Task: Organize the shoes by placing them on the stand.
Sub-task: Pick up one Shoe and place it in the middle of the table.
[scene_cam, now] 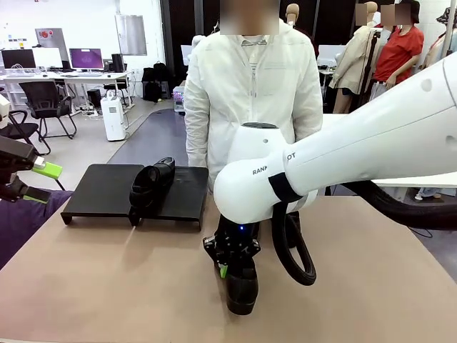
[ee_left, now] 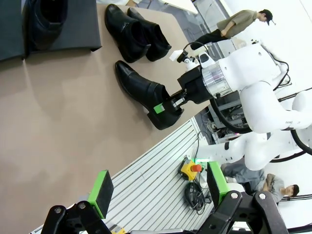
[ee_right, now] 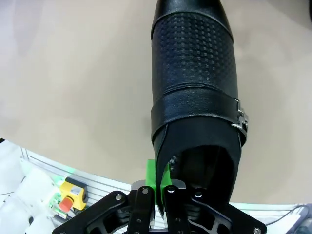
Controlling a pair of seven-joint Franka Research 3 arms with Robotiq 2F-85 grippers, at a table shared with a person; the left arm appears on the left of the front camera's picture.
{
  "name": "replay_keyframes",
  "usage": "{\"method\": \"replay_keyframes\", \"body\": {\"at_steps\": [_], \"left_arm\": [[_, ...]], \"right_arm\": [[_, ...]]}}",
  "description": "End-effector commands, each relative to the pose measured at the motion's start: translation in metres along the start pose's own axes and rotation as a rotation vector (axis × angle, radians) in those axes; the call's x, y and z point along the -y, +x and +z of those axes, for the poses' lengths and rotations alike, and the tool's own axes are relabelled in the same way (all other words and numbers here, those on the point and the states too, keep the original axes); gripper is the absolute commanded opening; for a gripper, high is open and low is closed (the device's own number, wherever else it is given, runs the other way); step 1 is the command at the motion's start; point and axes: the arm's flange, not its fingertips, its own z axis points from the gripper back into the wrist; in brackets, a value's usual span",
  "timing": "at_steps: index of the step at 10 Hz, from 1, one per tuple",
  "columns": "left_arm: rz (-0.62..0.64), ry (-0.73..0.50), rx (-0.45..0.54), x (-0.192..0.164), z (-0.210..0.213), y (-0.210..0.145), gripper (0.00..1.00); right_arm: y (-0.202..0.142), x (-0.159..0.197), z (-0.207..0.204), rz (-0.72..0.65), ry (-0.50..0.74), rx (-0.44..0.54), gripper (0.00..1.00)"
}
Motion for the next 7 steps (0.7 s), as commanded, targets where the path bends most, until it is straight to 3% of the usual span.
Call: {"method": "replay_keyframes", "body": {"at_steps": [1, 2, 3, 6, 7], "left_arm": [[-0.018, -0.011, 0.000, -0.002, 0.002, -0.001, 1.00], [-0.018, -0.011, 0.000, -0.002, 0.002, -0.001, 1.00], [-0.018, -0.011, 0.000, -0.002, 0.002, -0.001, 1.00], [-0.018, -0.011, 0.000, -0.002, 0.002, -0.001, 1.00], [-0.018, -0.011, 0.000, -0.002, 0.002, -0.001, 1.00]], "right_arm": [[0.003, -0.005, 0.002, -0.015, 0.029, 0.001, 0.00], [0.002, -0.006, 0.002, -0.005, 0.043, -0.008, 0.58], [0.002, -0.005, 0.008, 0.006, 0.088, -0.026, 1.00], [-0.004, 0.010, 0.048, 0.059, 0.242, -0.088, 1.00], [-0.009, 0.032, 0.082, 0.074, 0.263, -0.044, 1.00]]}}
